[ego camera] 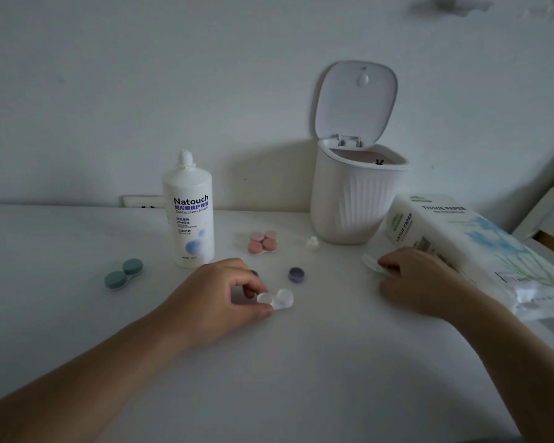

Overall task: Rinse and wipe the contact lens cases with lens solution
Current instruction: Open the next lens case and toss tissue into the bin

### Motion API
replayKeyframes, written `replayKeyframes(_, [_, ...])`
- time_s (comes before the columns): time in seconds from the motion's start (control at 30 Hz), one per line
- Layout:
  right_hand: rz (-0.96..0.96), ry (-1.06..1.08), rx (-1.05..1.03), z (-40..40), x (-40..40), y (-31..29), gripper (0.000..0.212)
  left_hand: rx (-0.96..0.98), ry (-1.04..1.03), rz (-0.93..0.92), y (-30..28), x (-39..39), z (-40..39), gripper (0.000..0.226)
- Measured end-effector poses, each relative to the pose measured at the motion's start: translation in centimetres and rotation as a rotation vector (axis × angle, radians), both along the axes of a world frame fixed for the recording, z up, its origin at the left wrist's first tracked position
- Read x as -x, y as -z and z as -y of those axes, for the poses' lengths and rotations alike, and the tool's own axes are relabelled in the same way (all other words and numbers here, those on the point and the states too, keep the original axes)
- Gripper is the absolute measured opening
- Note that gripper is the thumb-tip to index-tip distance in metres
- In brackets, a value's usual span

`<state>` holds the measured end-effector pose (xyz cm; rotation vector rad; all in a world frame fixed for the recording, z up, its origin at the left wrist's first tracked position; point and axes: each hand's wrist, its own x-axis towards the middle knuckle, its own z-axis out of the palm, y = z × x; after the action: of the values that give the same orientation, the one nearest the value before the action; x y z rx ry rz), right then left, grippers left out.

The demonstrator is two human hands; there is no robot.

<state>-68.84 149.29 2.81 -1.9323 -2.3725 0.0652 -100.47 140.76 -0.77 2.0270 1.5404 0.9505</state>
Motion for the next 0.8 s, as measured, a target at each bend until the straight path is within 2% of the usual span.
replayKeyframes(0.1, [-0.05,0.026,-0.102,-0.4,0.2,0.6,0.017,-0.001,0.002,0.0,0.0,0.1,0.0,0.014])
replayKeyframes(0.27, [-0.224,0.016,-0.269,-0.4,0.8,1.5,0.028,-0.005,-0.01,0.002,0.1,0.1,0.0,0.016])
replayKeyframes(0.37, [-0.377,-0.039,-0.335,-0.7,1.1,1.2,0.019,-0.012,-0.014,-0.006,0.0,-0.1,0.0,0.013])
replayKeyframes(0.47, [-0.497,-0.071,-0.395,-0.4,1.7,1.6,0.019,-0.001,-0.016,-0.007,-0.3,-0.2,0.2,0.013])
replayKeyframes(0.6, [-0.617,-0.12,-0.369,0.7,2.4,2.6,0.01,0.0,-0.014,-0.005,-0.8,-0.6,0.4,0.014])
replayKeyframes(0.73, [-0.751,-0.147,-0.337,1.1,2.1,2.4,0.036,0.014,-0.04,0.021,-1.6,-0.6,0.4,0.014])
replayKeyframes(0.8, [-0.829,-0.098,-0.327,1.1,1.9,2.5,0.031,0.027,-0.064,0.036,-2.1,-0.3,0.3,0.013])
